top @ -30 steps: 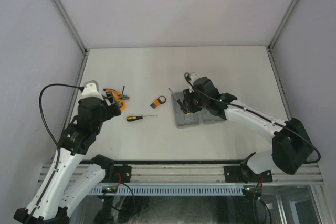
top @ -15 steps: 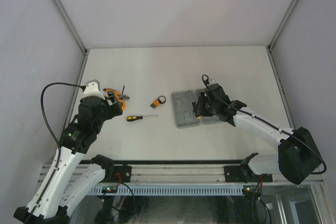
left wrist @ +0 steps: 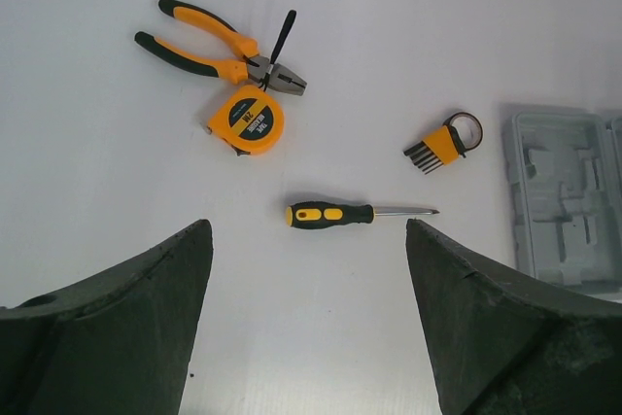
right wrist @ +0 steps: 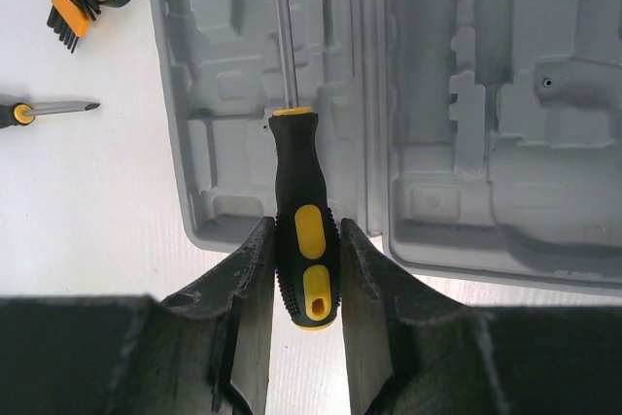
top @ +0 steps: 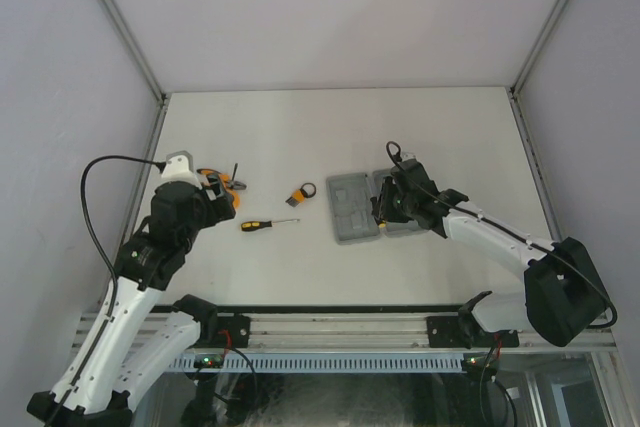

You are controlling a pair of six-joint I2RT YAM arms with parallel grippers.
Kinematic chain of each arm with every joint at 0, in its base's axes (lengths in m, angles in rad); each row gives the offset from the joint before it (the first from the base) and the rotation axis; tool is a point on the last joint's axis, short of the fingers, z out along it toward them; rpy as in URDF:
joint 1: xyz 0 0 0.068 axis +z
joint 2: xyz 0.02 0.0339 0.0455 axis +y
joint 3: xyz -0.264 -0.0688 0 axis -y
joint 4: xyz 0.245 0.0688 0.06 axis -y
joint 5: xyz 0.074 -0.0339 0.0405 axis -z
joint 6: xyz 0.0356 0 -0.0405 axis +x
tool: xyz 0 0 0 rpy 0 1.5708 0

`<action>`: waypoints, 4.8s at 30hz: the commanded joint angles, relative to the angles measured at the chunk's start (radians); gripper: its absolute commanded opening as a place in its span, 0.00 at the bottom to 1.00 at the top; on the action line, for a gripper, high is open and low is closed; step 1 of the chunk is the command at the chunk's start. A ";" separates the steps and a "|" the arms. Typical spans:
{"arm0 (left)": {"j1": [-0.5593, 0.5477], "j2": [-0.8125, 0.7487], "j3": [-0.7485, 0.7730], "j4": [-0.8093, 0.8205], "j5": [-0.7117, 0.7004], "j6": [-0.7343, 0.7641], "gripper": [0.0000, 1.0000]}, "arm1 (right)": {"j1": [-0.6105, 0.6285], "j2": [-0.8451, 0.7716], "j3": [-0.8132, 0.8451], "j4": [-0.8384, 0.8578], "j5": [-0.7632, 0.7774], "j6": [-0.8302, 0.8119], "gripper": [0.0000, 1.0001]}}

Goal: Sort the tools into containers
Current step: Place the screwdriver in the storage box.

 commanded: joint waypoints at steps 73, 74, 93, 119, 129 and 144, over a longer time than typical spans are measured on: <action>0.068 0.010 -0.029 0.064 0.098 0.012 0.85 | 0.024 0.297 0.208 -0.038 0.077 0.004 0.36; 0.069 0.010 -0.029 0.062 0.098 0.011 0.85 | 0.025 0.297 0.216 -0.047 0.083 0.004 0.37; 0.077 0.054 -0.019 0.056 0.114 0.017 0.87 | 0.022 0.225 0.222 -0.105 0.147 -0.062 0.35; -0.028 0.215 -0.119 0.317 0.255 -0.153 1.00 | -0.050 0.435 0.373 -0.044 0.042 -0.142 0.26; -0.212 0.438 -0.100 0.467 0.225 -0.233 0.92 | -0.025 0.470 0.373 -0.079 0.050 -0.155 0.25; -0.320 0.826 0.082 0.632 0.265 -0.278 0.78 | -0.008 0.458 0.373 -0.114 0.068 -0.138 0.22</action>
